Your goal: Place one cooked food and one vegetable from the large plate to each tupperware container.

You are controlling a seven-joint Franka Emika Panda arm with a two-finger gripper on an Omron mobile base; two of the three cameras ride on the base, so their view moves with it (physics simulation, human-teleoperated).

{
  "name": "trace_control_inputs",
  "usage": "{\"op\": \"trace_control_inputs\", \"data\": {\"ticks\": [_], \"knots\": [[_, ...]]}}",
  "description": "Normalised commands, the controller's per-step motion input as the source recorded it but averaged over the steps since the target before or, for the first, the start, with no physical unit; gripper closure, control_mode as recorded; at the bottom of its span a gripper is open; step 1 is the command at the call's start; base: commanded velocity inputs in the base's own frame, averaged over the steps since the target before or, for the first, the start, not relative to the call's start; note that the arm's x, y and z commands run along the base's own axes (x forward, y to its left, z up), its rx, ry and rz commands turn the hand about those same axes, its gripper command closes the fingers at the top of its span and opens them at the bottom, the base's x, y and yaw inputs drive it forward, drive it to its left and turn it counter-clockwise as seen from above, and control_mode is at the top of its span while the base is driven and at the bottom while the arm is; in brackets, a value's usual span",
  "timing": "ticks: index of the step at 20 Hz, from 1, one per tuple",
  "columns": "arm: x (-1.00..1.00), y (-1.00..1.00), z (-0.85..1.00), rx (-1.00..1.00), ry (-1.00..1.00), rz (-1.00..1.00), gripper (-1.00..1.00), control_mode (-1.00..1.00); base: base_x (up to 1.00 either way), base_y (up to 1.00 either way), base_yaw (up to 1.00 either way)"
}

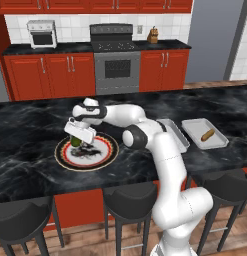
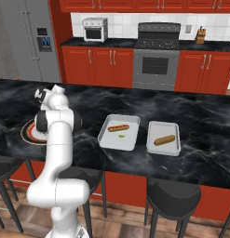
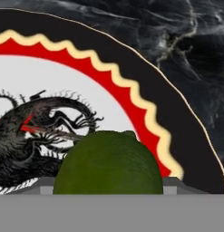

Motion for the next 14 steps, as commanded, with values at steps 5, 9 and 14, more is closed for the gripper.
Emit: {"op": "trace_control_inputs", "data": {"ticks": [5,9,14], "knots": [[-0.44,-0.07,0.05,0.00,-0.07,0.00,1.00,-1.00,0.00,0.00,0.00],[-0.71,-0.49,0.31,-0.01,-0.04,-0.01,1.00,-1.00,0.00,0.00,0.00],[-0.80,-0.84,0.27,0.00,-0.14,-0.04,1.00,-1.00,0.00,0.00,0.00]]}}
